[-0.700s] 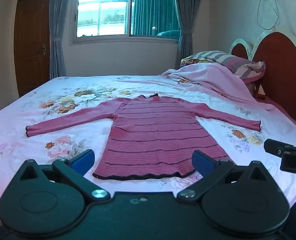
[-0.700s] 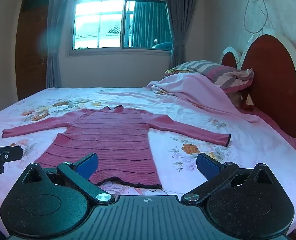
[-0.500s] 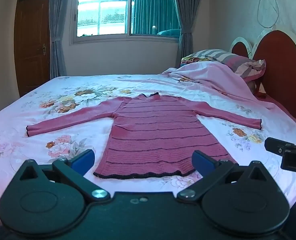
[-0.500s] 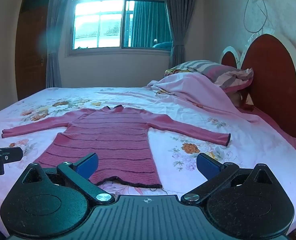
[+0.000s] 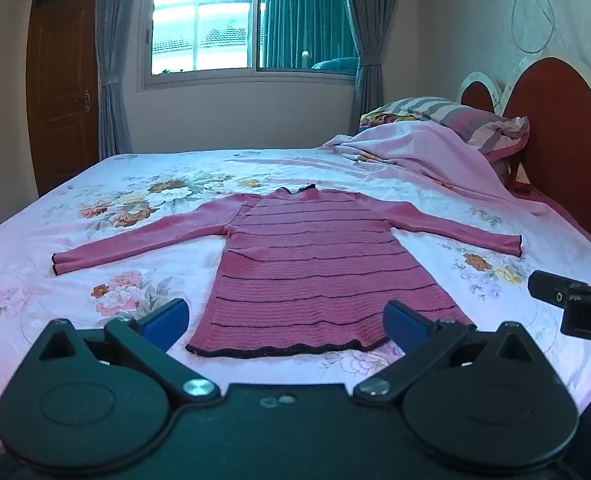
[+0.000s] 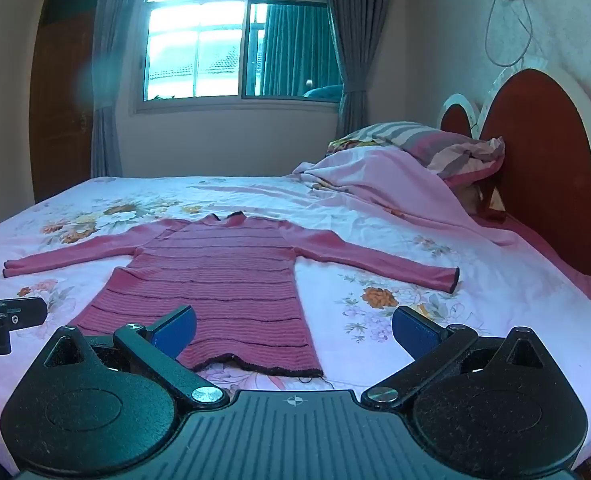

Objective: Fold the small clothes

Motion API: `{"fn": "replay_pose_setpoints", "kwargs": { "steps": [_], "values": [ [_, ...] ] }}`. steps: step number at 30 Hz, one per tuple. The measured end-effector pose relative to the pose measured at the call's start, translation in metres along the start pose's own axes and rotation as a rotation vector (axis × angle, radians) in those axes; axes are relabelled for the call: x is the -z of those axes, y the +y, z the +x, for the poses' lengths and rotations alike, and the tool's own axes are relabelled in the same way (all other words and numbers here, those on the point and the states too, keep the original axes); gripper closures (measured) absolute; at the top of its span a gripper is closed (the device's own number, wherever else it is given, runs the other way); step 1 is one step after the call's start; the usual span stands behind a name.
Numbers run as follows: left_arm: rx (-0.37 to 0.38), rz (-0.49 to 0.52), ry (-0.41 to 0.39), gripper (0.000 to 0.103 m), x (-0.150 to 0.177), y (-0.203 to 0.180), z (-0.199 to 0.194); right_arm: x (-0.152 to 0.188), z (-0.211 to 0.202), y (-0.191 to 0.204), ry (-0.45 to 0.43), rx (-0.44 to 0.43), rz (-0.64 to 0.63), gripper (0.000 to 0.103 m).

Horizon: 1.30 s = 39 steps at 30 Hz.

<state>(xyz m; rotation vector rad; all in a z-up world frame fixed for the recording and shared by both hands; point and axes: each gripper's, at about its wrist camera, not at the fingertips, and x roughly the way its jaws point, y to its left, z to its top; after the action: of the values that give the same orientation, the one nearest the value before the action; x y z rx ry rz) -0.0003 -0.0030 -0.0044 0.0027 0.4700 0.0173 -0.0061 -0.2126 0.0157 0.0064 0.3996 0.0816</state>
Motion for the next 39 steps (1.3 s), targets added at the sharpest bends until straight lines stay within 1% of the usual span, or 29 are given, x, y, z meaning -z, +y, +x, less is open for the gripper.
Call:
{"fn": "replay_pose_setpoints", "kwargs": {
  "steps": [39],
  "values": [
    [0.001, 0.010, 0.003, 0.001, -0.0009, -0.0024, 0.0012, -0.0029, -0.0039, 0.0017, -0.012, 0.004, 0.003, 0.000]
  ]
}}
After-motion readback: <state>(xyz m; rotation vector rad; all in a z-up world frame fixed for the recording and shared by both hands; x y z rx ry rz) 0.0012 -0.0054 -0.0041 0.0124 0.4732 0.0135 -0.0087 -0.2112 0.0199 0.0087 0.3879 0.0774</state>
